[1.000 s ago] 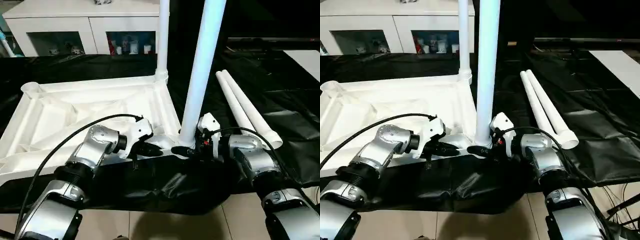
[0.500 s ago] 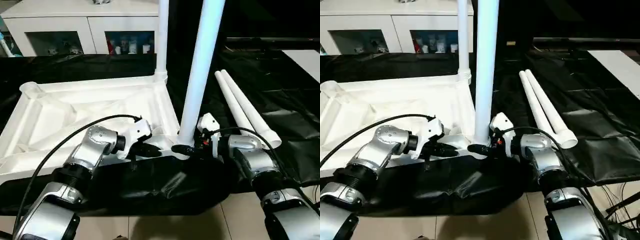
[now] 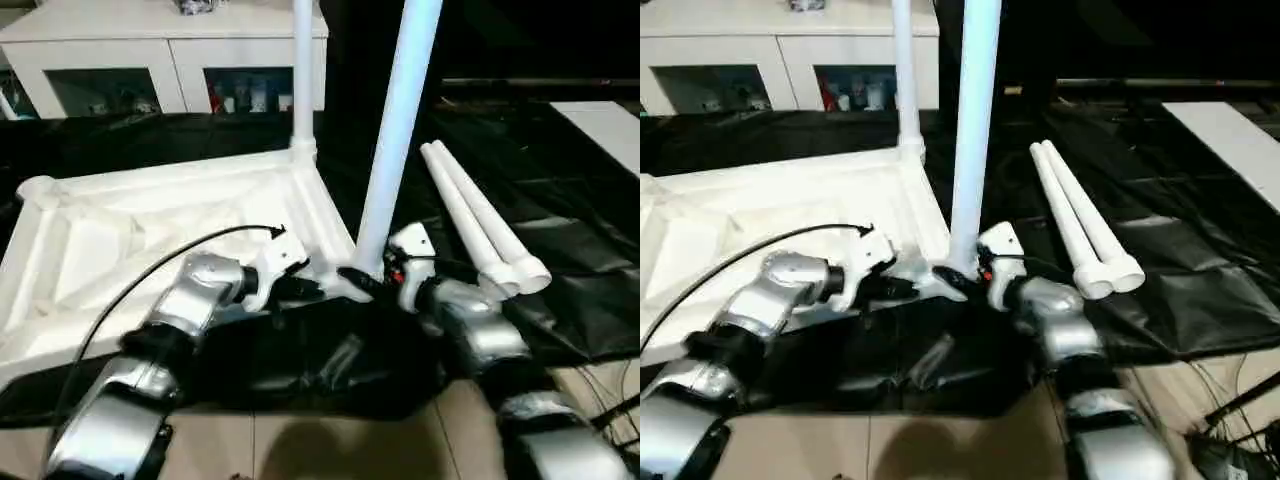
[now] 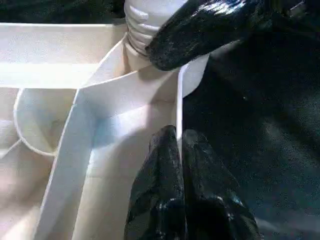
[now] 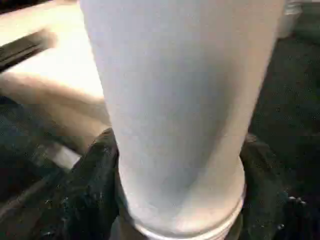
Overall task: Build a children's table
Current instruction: Rotate leg to tighten
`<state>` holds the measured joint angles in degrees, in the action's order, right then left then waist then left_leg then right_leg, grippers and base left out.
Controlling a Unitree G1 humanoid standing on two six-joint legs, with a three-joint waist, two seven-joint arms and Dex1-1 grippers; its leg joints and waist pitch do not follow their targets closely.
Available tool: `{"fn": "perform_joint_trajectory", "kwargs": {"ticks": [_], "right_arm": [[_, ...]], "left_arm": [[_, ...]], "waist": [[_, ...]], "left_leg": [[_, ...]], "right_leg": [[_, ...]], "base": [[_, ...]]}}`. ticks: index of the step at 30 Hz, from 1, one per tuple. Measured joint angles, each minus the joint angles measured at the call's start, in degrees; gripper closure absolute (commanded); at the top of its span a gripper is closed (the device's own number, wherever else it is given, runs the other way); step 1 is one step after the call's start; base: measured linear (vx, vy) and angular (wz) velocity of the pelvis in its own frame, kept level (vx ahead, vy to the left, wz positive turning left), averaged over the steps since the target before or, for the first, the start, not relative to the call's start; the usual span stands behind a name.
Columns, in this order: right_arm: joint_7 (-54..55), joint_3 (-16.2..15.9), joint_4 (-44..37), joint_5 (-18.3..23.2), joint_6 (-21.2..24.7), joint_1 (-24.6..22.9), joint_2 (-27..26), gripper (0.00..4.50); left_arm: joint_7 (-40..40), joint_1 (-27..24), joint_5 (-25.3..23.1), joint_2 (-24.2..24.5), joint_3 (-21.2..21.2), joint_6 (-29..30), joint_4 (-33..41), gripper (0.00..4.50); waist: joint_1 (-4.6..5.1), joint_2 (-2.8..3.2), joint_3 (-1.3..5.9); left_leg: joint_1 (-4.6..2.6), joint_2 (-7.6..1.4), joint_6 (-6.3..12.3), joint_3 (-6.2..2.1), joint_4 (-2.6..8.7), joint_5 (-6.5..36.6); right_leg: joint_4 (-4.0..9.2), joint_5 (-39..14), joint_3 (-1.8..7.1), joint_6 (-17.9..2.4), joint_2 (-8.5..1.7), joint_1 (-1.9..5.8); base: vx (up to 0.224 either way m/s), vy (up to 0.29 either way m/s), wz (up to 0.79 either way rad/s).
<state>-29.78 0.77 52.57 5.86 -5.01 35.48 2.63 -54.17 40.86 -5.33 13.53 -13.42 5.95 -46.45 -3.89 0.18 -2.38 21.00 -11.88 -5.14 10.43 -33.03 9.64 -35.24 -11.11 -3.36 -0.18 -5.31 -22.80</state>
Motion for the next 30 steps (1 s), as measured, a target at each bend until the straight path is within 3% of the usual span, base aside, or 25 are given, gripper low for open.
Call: {"fn": "perform_joint_trajectory", "kwargs": {"ticks": [6,11,14,17,22,28,30], "right_arm": [[23.4,3.9,6.5,0.0,-0.8,5.0,-5.8,1.78],[28.6,4.4,8.2,-0.8,-3.1,5.5,-7.6,1.78],[28.8,4.6,9.1,-1.1,-4.3,5.8,-7.8,1.78],[27.5,4.9,9.6,-1.1,-5.4,5.8,-7.6,1.08],[24.2,5.1,9.4,-0.5,-6.9,5.5,-6.3,0.68],[18.7,3.9,6.1,-1.3,-7.6,3.7,-1.7,0.24],[9.3,1.9,1.9,-1.1,-5.9,2.1,2.1,0.05]], "left_arm": [[10.2,3.1,-1.6,-5.4,-0.1,0.2,-5.0,4.50],[10.6,3.6,-2.1,-5.8,-0.1,-0.3,-6.1,4.50],[10.4,3.6,-2.3,-5.7,-0.1,-1.0,-6.4,4.50],[9.9,3.7,-2.3,-5.4,-0.2,-2.1,-7.0,4.50],[8.6,3.8,-2.3,-5.2,-0.2,-3.1,-7.2,4.50],[4.8,3.4,-2.2,-4.5,-0.7,-5.5,-6.5,4.50],[2.6,3.0,-2.1,-3.7,-1.0,-6.5,-5.8,4.50]], "waist": [[0.43,-0.01,0.02],[0.40,-0.21,0.14],[0.42,-0.22,0.14],[0.43,-0.22,0.14],[0.27,-0.19,0.12],[-1.07,-0.20,0.10],[-1.38,-0.14,0.08]], "left_leg": [[0.01,0.08,-0.03,-0.01,0.10,0.0],[0.05,0.09,-0.03,-0.02,0.10,0.0],[0.05,0.09,-0.03,-0.02,0.11,0.0],[0.06,0.09,-0.03,-0.02,0.16,0.0],[0.07,0.09,-0.03,-0.01,0.45,0.0],[0.15,0.02,-0.01,0.12,0.72,0.0],[0.26,0.02,0.01,0.13,0.67,0.0]], "right_leg": [[0.22,-0.1,0.07,0.2,0.00,0.04],[0.25,-0.1,0.07,0.2,0.00,0.05],[0.26,-0.1,0.08,0.2,0.00,0.03],[0.26,-0.1,0.07,0.2,0.00,-0.01],[0.25,0.0,0.02,0.2,0.00,-0.06],[0.20,0.1,-0.01,0.0,0.00,-0.07],[0.24,0.0,-0.02,0.2,0.00,-0.08]], "base": [[0.000,0.000,0.00],[0.000,0.000,0.00],[0.000,0.000,0.00],[0.000,0.000,0.00],[0.000,0.000,0.00],[0.000,0.000,0.00],[0.000,0.000,0.00]]}}
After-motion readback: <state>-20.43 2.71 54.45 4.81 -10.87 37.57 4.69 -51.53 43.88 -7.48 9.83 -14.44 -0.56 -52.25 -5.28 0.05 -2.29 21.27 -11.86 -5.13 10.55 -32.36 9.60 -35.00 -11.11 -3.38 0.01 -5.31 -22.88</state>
